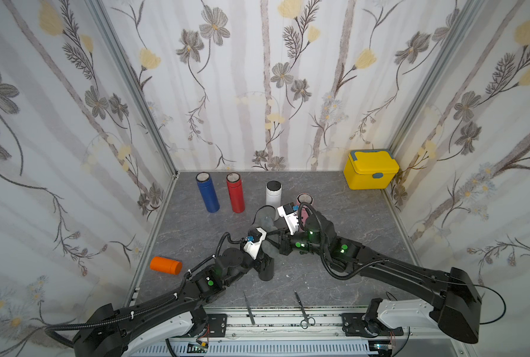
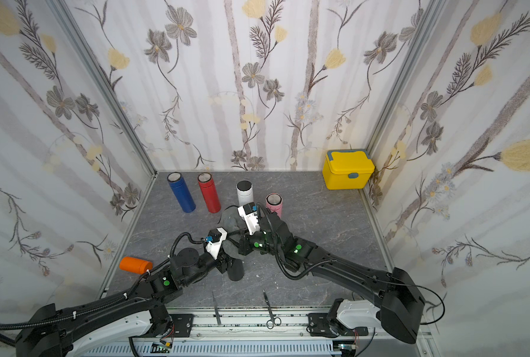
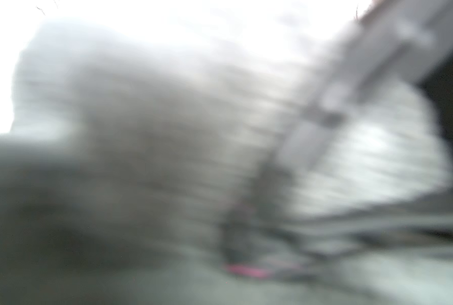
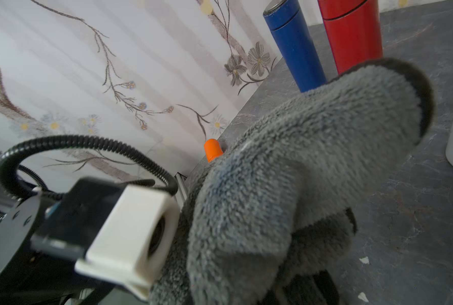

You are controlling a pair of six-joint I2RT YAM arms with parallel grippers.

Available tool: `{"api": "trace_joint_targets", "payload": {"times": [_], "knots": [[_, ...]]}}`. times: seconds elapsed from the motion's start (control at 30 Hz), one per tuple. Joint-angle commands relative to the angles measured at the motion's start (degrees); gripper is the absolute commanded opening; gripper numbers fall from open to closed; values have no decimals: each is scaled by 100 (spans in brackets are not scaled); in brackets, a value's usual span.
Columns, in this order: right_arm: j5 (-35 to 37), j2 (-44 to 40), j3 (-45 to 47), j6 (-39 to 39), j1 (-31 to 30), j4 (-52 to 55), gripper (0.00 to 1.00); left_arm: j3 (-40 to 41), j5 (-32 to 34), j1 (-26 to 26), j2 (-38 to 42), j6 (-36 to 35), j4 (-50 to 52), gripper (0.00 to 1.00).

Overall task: Wipe the surface of the thermos
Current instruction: Wipe the dirt from the surface of the thermos.

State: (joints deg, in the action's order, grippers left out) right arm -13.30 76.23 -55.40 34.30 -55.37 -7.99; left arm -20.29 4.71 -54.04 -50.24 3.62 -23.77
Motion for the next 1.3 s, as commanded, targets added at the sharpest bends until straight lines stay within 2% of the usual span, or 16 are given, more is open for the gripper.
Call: {"api": "trace_joint_targets", "payload": {"times": [0.0,0.1,0.17,0.37,0.5,0.6,0.67,0.8,0.97,1.1,1.27], "knots": [[342,502,-569,-376,-4,397,0,47,-212,-14,35,147,-415,0],[144,902,-731,-364,-33,406,0,151,-44,-15,138,154,-453,0],[274,875,-582,-411,-198,589,0,166,170,-7,155,186,-432,0],[887,-193,513,-592,-752,1138,0,92,171,99,-24,228,-392,0],[1016,-831,835,-467,-848,1658,0,30,53,128,-111,216,-450,0],[1412,-1185,783,-475,-841,2041,0,37,-28,130,-104,182,-499,0],[1963,-1334,683,-514,-820,2041,0,42,-91,133,-120,174,-522,0],[2408,-930,39,-873,-586,1864,0,14,-202,139,-220,200,-521,0],[2010,-159,-782,-1193,-364,1200,0,7,-296,135,-347,285,-564,0],[1466,378,-1119,-1230,-360,1185,0,-31,-83,133,-421,364,-572,0],[996,79,-279,-938,-509,1123,0,-336,472,251,-624,544,-211,0]]}}
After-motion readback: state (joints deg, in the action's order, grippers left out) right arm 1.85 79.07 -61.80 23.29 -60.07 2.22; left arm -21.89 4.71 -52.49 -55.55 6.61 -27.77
